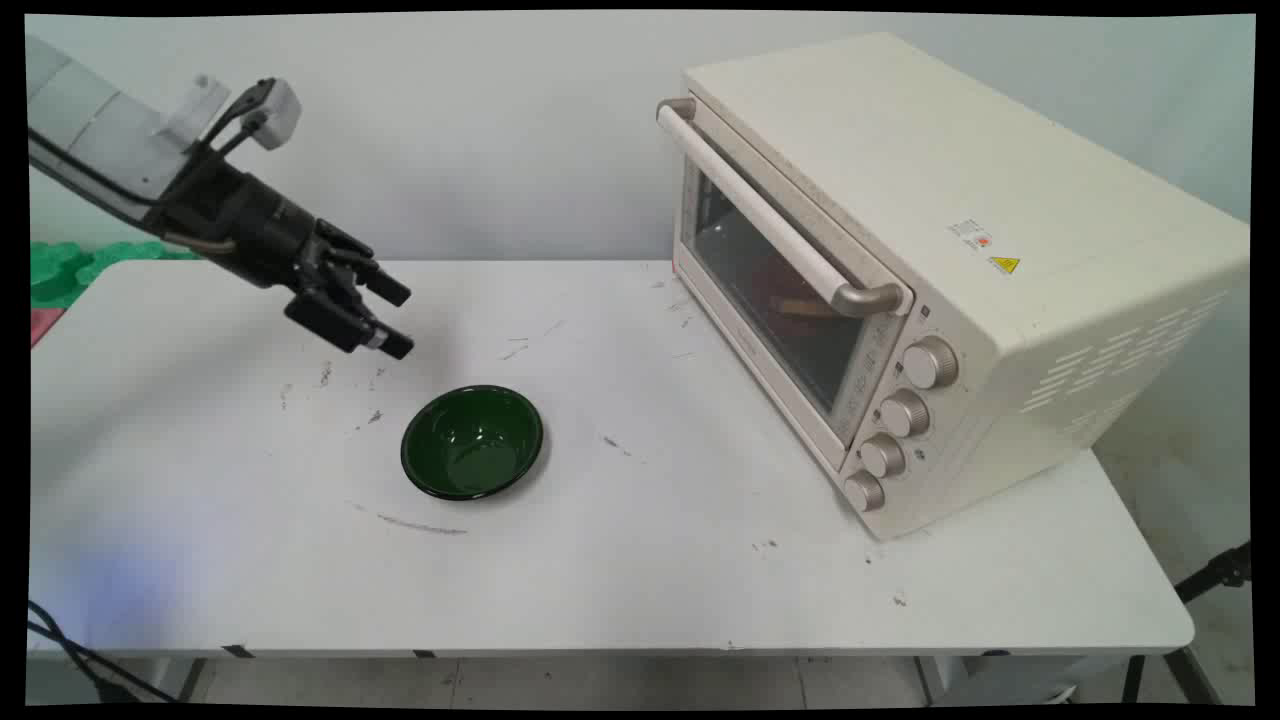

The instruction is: Open the oven

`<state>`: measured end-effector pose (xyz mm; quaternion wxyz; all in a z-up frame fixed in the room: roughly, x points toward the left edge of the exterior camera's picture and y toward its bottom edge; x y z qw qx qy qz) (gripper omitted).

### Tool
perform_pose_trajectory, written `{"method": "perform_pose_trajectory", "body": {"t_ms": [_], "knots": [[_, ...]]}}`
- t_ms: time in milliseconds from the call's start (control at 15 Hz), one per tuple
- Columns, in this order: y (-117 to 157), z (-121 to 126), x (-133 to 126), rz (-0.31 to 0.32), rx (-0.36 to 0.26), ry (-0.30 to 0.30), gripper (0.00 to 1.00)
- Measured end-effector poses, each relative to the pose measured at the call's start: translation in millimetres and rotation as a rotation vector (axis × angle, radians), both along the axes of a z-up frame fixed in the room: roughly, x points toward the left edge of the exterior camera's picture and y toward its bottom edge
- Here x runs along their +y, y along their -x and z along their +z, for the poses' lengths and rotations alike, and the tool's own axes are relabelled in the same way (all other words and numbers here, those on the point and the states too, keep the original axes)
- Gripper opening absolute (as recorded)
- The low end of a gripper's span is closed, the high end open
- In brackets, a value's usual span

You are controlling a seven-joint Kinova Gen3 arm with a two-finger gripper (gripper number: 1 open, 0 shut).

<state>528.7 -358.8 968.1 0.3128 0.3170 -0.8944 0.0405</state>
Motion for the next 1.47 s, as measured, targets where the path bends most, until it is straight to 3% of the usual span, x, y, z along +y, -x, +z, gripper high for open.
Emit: {"method": "perform_pose_trajectory", "body": {"t_ms": [200, 733, 933, 1133, 1467], "knots": [[17.1, 9.5, -5.1, 0.027, 0.006, 0.008, 1.0], [95.4, 68.0, -38.7, 0.069, 0.008, 0.058, 1.0], [134.3, 99.8, -63.3, 0.085, -0.006, 0.084, 1.0], [160.6, 125.9, -97.6, 0.156, -0.048, 0.104, 1.0], [204.3, 146.4, -139.2, 0.138, -0.043, 0.136, 1.0]]}}
